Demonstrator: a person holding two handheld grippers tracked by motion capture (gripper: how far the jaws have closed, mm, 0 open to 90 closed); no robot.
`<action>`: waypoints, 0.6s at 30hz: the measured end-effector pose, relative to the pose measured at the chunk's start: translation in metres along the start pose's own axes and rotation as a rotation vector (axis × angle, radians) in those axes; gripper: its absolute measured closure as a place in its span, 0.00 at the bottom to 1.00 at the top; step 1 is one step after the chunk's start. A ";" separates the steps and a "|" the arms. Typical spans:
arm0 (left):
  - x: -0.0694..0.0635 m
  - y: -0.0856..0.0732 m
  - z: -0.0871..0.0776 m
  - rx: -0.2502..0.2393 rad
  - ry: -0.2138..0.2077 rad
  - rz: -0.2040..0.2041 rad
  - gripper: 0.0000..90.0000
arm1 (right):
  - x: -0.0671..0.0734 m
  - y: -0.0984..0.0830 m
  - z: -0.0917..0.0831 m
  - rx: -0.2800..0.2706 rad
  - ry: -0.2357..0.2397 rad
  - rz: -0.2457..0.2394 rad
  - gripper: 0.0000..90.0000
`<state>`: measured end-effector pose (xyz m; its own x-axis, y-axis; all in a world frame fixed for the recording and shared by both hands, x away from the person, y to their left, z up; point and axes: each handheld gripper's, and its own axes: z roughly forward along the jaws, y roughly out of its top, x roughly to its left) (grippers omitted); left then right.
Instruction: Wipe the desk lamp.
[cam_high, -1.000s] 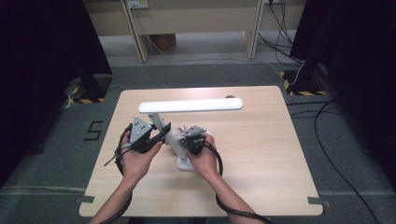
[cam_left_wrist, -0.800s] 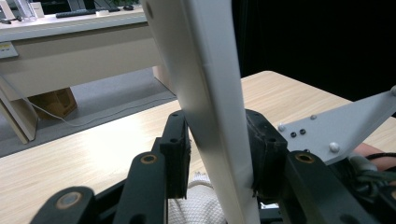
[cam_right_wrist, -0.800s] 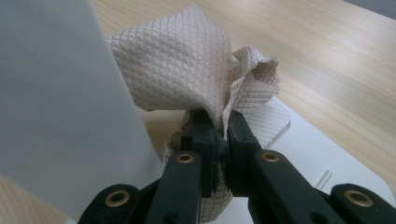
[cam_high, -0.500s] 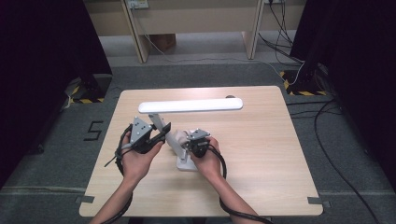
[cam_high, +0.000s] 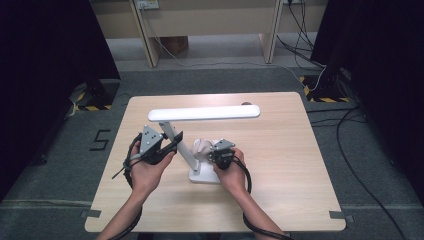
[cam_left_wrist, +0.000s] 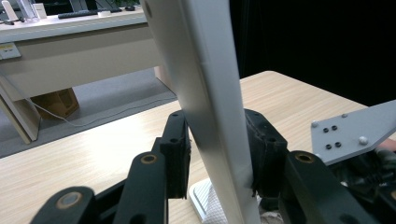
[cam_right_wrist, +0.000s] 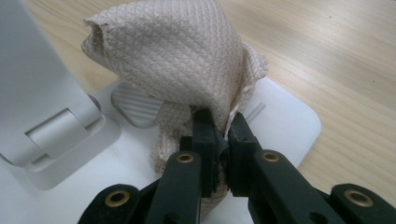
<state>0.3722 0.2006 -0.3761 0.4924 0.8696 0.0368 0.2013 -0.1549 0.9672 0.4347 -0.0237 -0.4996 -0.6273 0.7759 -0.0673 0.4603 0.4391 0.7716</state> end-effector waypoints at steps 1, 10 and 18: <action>0.000 0.000 0.000 0.000 0.000 0.000 0.71 | -0.001 -0.001 -0.001 -0.004 0.000 0.000 0.94; 0.000 0.000 0.000 -0.001 0.002 0.000 0.71 | -0.012 -0.008 -0.007 0.002 -0.043 -0.002 0.94; -0.001 0.000 0.000 -0.004 0.006 0.002 0.71 | -0.024 -0.015 -0.013 0.011 -0.074 0.016 0.95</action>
<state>0.3716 0.1997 -0.3765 0.4880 0.8719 0.0398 0.1972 -0.1546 0.9681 0.4346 -0.0546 -0.5011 -0.5720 0.8139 -0.1019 0.4770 0.4312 0.7659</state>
